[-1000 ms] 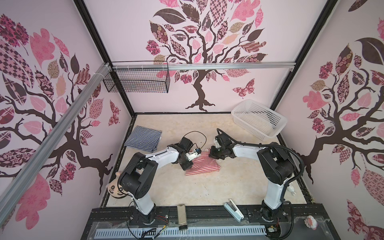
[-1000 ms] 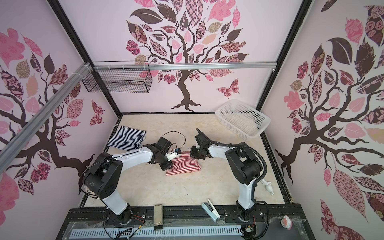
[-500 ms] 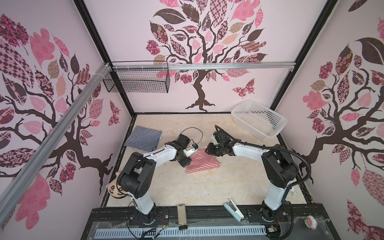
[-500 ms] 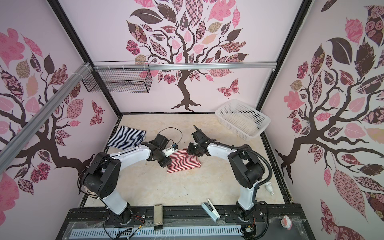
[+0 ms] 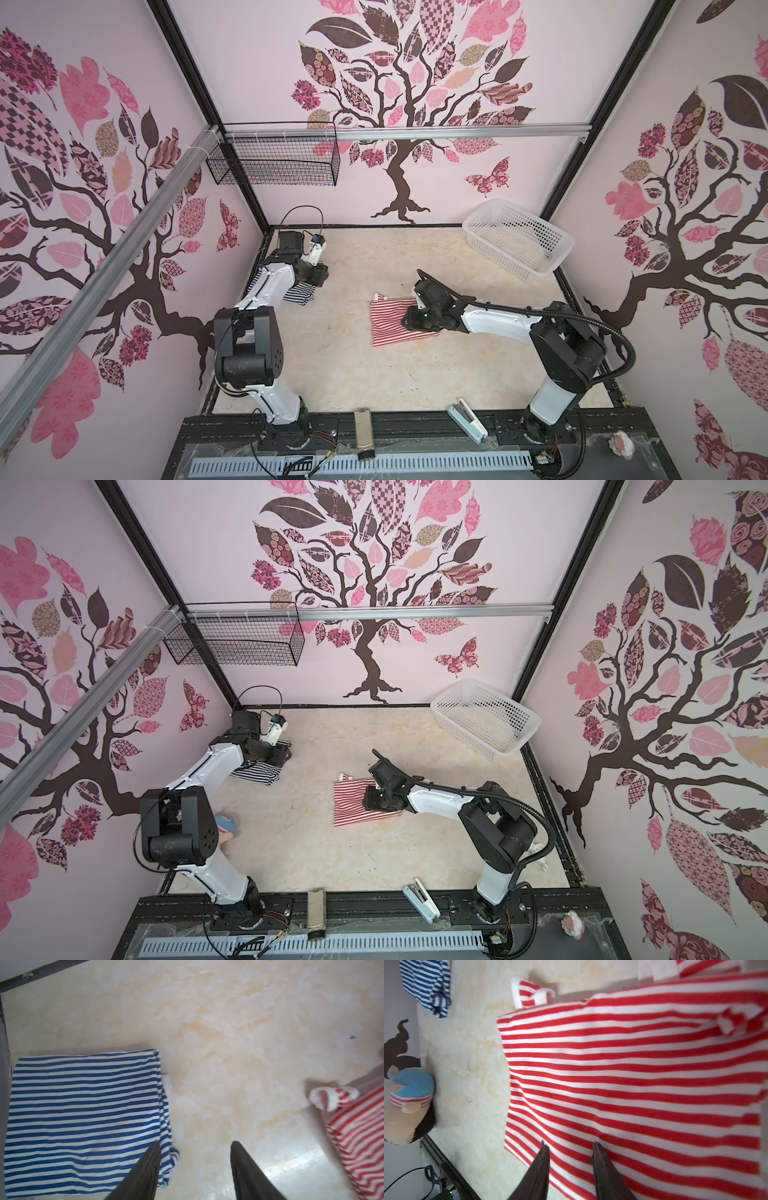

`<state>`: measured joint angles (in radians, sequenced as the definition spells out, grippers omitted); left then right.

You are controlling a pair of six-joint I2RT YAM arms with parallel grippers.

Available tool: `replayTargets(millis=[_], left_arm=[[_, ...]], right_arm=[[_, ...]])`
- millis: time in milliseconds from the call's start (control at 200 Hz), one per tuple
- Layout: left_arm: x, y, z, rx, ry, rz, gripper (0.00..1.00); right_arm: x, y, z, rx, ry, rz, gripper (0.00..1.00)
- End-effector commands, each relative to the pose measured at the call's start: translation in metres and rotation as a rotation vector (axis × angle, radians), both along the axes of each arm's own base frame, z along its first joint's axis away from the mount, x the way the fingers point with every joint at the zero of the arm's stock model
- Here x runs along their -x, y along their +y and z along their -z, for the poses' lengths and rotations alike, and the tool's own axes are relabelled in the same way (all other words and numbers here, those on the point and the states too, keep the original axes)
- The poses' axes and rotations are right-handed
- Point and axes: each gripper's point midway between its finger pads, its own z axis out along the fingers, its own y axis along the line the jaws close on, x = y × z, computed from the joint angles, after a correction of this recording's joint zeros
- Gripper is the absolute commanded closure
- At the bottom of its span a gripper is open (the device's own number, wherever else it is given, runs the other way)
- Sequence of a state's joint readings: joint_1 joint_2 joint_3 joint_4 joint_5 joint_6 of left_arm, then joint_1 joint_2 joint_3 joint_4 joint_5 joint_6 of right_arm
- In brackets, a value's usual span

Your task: Fold and stack the tank tops

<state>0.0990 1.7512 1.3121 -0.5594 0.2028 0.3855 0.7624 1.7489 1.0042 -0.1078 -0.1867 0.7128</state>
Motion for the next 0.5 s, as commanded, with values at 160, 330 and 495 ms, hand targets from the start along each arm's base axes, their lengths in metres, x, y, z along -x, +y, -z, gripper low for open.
replayTargets(millis=[160, 330, 495], left_arm=[[-0.023, 0.034, 0.016, -0.061, 0.043, -0.058, 0.43], [-0.028, 0.058, 0.035, -0.167, 0.086, -0.125, 0.43], [-0.028, 0.061, 0.059, -0.174, 0.17, -0.116, 0.43]], right_arm=[[-0.003, -0.022, 0.055, 0.12, 0.07, 0.088, 0.63], [0.01, -0.039, 0.07, 0.142, 0.094, 0.109, 0.62], [0.017, -0.048, 0.062, 0.146, 0.078, 0.113, 0.61]])
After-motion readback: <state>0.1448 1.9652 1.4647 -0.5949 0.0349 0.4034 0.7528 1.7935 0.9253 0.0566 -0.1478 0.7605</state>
